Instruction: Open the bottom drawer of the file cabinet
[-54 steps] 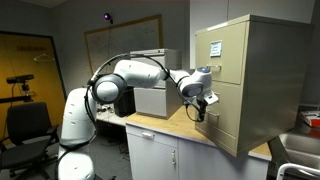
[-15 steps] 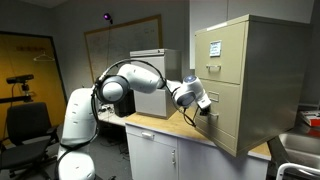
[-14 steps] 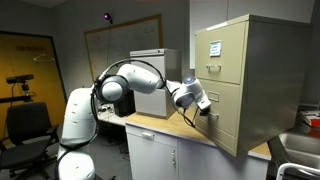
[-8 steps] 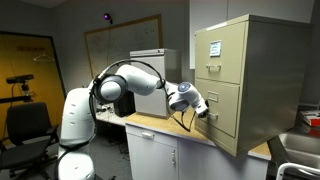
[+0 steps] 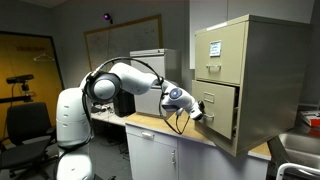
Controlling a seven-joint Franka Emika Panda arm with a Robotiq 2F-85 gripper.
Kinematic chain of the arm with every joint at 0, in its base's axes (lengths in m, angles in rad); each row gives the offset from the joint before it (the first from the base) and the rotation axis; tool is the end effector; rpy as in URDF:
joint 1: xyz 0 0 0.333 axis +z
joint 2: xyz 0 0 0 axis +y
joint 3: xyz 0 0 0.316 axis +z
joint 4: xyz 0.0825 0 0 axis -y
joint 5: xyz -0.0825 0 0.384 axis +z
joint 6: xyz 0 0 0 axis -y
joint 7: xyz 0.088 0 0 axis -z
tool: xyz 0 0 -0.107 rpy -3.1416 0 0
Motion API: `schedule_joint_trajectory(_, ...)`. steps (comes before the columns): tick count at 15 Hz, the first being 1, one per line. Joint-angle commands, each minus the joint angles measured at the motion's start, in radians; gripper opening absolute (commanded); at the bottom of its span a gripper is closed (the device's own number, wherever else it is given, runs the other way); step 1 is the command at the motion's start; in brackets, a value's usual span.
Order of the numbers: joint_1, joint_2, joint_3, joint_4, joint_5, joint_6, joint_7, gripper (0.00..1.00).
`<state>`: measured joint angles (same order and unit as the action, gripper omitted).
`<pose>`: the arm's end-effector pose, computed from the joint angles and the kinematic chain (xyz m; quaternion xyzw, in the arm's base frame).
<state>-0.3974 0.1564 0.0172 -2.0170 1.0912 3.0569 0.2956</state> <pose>0.5389 -0.2909 0.4477 -0.5798 0.6799 -0.3756 0.2461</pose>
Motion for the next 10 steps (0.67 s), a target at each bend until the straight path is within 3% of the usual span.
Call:
schedule_joint_trajectory(1,0.015,-0.16,0.067,-0.176,0.147,-0.077,-0.122,0.06)
schedule_joint_trajectory(10,0.055,-0.349,0.071,-0.385,0.329,-0.076,-0.224,0.06)
